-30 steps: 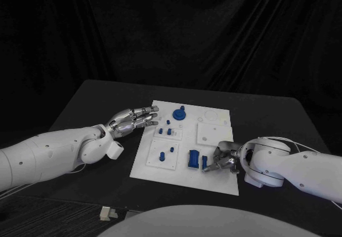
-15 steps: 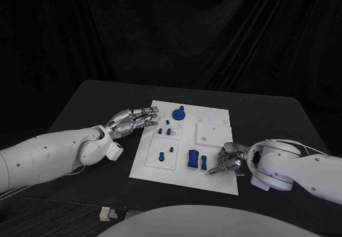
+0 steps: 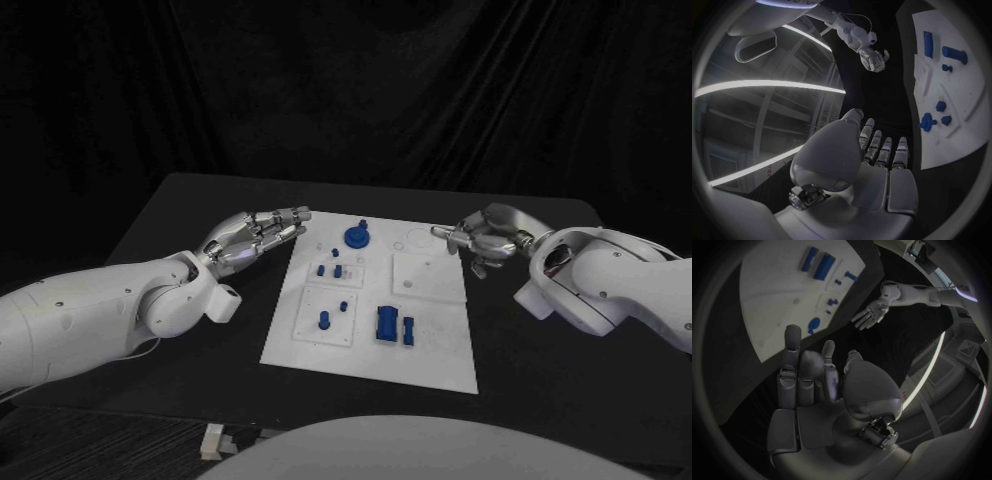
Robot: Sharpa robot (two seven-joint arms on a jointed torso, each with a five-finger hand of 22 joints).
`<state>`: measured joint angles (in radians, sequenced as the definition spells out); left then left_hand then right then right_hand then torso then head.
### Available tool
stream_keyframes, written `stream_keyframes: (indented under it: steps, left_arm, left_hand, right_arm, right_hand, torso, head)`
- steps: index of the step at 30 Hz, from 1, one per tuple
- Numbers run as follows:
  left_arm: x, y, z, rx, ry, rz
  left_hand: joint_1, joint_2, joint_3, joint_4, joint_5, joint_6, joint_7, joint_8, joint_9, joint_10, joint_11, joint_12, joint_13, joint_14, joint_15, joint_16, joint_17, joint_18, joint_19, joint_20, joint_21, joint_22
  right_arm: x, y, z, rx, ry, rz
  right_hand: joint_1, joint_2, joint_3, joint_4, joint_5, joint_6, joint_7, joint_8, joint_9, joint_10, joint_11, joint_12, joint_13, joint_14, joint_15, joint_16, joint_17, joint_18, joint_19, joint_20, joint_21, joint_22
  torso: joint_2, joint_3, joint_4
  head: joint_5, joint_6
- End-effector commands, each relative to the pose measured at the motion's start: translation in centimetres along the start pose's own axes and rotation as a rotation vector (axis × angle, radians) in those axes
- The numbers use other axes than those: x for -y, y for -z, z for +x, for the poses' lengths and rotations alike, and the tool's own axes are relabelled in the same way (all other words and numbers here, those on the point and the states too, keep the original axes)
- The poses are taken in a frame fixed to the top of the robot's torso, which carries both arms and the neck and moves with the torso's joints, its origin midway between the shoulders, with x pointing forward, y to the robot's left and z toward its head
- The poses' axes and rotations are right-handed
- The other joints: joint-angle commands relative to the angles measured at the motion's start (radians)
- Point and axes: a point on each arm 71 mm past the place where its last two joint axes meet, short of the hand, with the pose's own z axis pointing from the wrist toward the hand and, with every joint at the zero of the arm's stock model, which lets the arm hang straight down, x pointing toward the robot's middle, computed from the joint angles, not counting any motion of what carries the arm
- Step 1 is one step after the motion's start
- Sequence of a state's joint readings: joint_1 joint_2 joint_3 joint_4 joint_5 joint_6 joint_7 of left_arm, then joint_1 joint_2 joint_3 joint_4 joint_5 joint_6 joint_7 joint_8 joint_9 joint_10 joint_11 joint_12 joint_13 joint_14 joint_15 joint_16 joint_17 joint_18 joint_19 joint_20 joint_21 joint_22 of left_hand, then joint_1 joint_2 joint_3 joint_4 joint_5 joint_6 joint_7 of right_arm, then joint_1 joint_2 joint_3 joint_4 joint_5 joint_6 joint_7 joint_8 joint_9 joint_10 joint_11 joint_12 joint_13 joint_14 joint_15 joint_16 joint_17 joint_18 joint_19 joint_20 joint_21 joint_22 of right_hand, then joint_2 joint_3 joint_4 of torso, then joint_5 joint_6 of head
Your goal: Assemble the parts on the task board
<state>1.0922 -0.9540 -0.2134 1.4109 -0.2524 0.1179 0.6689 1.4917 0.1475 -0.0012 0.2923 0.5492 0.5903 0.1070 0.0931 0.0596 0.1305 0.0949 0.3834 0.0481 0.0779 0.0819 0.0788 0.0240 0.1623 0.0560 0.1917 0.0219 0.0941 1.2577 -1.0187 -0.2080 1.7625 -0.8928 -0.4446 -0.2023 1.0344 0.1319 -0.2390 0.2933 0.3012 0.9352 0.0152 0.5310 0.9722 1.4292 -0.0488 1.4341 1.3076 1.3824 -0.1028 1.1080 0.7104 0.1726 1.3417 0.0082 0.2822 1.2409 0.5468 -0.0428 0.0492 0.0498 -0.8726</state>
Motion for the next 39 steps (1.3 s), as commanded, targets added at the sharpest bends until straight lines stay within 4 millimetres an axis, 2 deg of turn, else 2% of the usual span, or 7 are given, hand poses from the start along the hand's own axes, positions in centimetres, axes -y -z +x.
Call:
stream_keyframes:
  steps: [1,5,10,11,15,20,39]
  left_arm:
    - [1.8,-0.4,-0.2,0.053,-0.051,0.162]
    - [2.3,-0.6,-0.1,0.064,-0.068,0.197]
    - [2.5,-0.5,-0.1,0.065,-0.069,0.202]
    - [1.1,-0.6,0.0,0.042,-0.046,0.028]
    - [1.2,-0.8,0.1,0.054,-0.049,0.030]
    - [1.5,-1.6,0.6,0.108,-0.059,0.038]
    - [3.8,-6.7,4.2,0.551,-0.059,0.011]
  left_hand:
    - [-0.060,0.007,-0.047,0.003,-0.053,0.010,-0.006,0.002,-0.001,-0.011,-0.016,-0.017,-0.003,-0.033,-0.012,-0.025,-0.007,0.011,-0.019,-0.019,-0.004,-0.019]
    - [-0.156,0.012,-0.158,0.001,-0.222,-0.068,-0.056,-0.027,-0.009,-0.073,-0.075,-0.110,-0.013,-0.078,-0.061,-0.079,-0.024,0.012,-0.035,-0.065,-0.009,-0.044]
    - [-0.129,0.027,-0.177,-0.001,-0.212,-0.092,-0.060,-0.037,-0.010,-0.090,-0.081,-0.125,-0.014,-0.078,-0.053,-0.079,-0.024,0.013,-0.037,-0.056,-0.008,-0.046]
    - [-0.546,-0.028,-0.118,-0.089,-0.318,-0.238,-0.107,-0.093,-0.060,-0.130,-0.095,-0.203,-0.048,-0.078,-0.082,-0.079,-0.024,-0.049,-0.056,-0.100,-0.022,-0.094]
    - [-0.624,-0.034,-0.111,-0.106,-0.330,-0.276,-0.107,-0.093,-0.060,-0.130,-0.095,-0.219,-0.048,-0.078,-0.082,-0.079,-0.024,-0.049,-0.056,-0.104,-0.022,-0.094]
    - [-0.793,-0.056,-0.089,-0.142,-0.373,-0.337,-0.107,-0.093,-0.060,-0.130,-0.095,-0.251,-0.048,-0.078,-0.082,-0.079,-0.024,-0.066,-0.056,-0.118,-0.022,-0.094]
    - [-1.174,-0.147,0.001,-0.292,-0.469,-0.476,-0.107,-0.093,-0.060,-0.130,-0.095,-0.383,-0.048,-0.078,-0.082,-0.079,-0.024,-0.162,-0.056,-0.192,-0.022,-0.094]
  right_arm:
    - [-0.8,-0.1,-1.9,0.211,-0.204,-0.164]
    - [-0.8,-0.3,-1.7,0.240,-0.270,-0.244]
    - [-0.7,-0.6,-1.3,0.231,-0.299,-0.265]
    - [-0.4,-0.7,-0.7,0.163,-0.231,-0.193]
    - [-0.5,-0.8,-0.7,0.167,-0.246,-0.196]
    - [-0.8,-1.4,-0.4,0.189,-0.316,-0.203]
    - [-1.8,-4.6,1.8,0.381,-0.770,-0.176]
  right_hand:
    - [0.026,0.021,-0.026,-0.002,0.031,-0.013,0.037,-0.084,-0.119,-0.195,0.046,-0.322,-0.152,-0.086,0.046,-0.303,-0.293,0.010,-0.078,0.041,-0.136,-0.108]
    - [0.025,0.040,-0.090,-0.003,0.005,-0.078,0.147,-0.208,-0.322,-0.594,0.166,-0.918,-0.621,-0.293,0.185,-0.683,-0.456,-0.012,-0.327,0.152,-0.224,-0.357]
    - [0.003,0.073,-0.138,-0.003,-0.028,-0.105,0.165,-0.264,-0.491,-0.607,0.216,-1.054,-0.862,-0.409,0.242,-0.806,-0.556,0.003,-0.481,0.241,-0.220,-0.570]
    - [-0.310,0.005,-0.020,-0.091,-0.107,-0.357,0.107,-0.342,-0.618,-0.859,0.166,-1.159,-0.972,-0.695,0.197,-0.888,-0.593,-0.059,-0.731,0.158,-0.282,-0.750]
    - [-0.644,-0.043,0.102,-0.187,-0.200,-0.632,-0.015,-0.432,-0.790,-1.129,0.049,-1.292,-1.135,-1.023,0.103,-0.994,-0.710,-0.173,-1.023,0.081,-0.282,-0.988]
    - [-0.887,-0.132,0.239,-0.293,-0.301,-0.822,-0.015,-0.531,-0.972,-1.317,0.049,-1.434,-1.308,-1.249,0.103,-1.108,-0.710,-0.173,-1.223,-0.008,-0.282,-1.146]
    - [-1.034,-0.132,0.239,-0.293,-0.301,-0.935,-0.015,-0.531,-0.972,-1.429,0.049,-1.434,-1.308,-1.382,0.103,-1.108,-0.710,-0.173,-1.342,-0.008,-0.282,-1.241]
  torso:
    - [-0.022,0.0126,-0.0115]
    - [-0.025,0.0177,-0.0139]
    - [-0.029,0.0190,-0.0112]
    - [-0.024,0.0163,-0.0120]
    - [-0.023,0.0171,-0.0131]
    - [-0.021,0.0207,-0.0181]
    - [-0.003,0.0422,-0.0484]
  head:
    - [0.010,0.000]
    - [0.016,0.000]
    - [0.011,0.000]
    - [0.013,0.000]
    - [0.011,0.008]
    - [0.003,0.045]
    - [-0.048,0.267]
